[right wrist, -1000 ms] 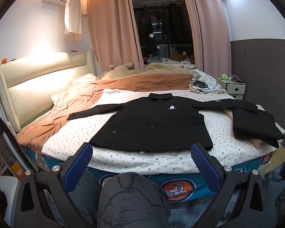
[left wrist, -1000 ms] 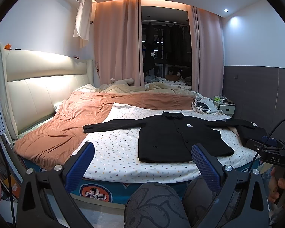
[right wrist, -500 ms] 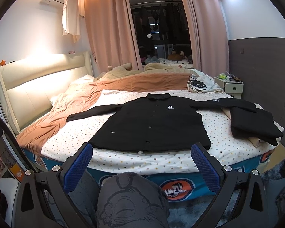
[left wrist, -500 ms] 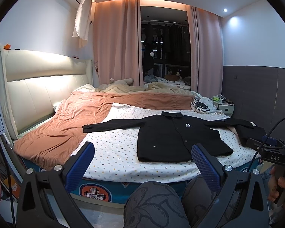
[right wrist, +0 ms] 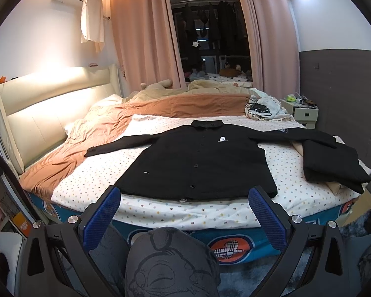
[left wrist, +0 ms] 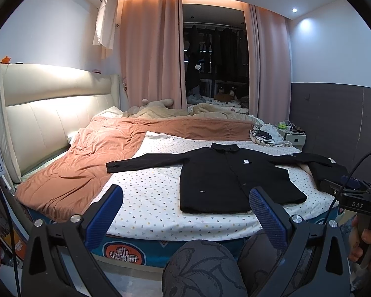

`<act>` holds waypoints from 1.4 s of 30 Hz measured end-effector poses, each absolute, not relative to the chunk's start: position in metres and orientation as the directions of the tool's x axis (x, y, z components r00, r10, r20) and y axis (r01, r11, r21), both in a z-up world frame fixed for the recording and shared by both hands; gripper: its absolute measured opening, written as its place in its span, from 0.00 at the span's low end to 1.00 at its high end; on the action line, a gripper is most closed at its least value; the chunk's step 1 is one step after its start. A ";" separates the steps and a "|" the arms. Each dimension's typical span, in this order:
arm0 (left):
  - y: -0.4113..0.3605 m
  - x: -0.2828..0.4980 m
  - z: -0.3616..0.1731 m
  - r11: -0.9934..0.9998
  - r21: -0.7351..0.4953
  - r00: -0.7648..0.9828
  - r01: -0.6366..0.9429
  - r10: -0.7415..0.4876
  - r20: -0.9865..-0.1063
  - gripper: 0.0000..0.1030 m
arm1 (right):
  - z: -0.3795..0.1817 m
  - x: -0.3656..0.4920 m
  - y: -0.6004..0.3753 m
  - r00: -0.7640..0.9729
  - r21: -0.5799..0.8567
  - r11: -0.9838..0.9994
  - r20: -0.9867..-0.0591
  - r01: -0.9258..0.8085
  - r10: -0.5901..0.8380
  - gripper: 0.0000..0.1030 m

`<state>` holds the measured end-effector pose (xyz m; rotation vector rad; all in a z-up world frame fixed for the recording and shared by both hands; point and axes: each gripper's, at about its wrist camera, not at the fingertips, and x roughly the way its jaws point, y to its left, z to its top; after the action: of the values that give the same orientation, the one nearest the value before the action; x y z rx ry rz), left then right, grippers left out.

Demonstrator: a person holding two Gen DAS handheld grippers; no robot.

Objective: Fold large clothes
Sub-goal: 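Move the left tool toward the shirt sleeve cuff nearest it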

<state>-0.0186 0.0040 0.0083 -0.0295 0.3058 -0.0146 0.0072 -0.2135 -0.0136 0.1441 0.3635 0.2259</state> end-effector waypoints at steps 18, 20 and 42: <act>0.025 0.066 0.011 0.998 -0.054 0.942 -0.031 0.011 -0.335 1.00 | -0.002 0.080 -0.200 0.903 0.154 0.966 -0.352 -0.206 0.248 1.00; 0.028 0.080 0.010 0.998 -0.050 0.940 -0.042 0.023 -0.341 1.00 | 0.000 0.091 -0.198 0.904 0.149 0.969 -0.353 -0.198 0.240 1.00; 0.086 0.213 -0.014 0.988 -0.081 0.885 -0.131 0.080 -0.458 1.00 | 0.012 0.243 -0.153 0.885 0.126 0.968 -0.394 -0.215 0.248 1.00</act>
<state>0.2129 0.0862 -0.0144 -0.1110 0.4713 0.1101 0.2426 -0.1533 0.0116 0.0796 0.4199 0.2408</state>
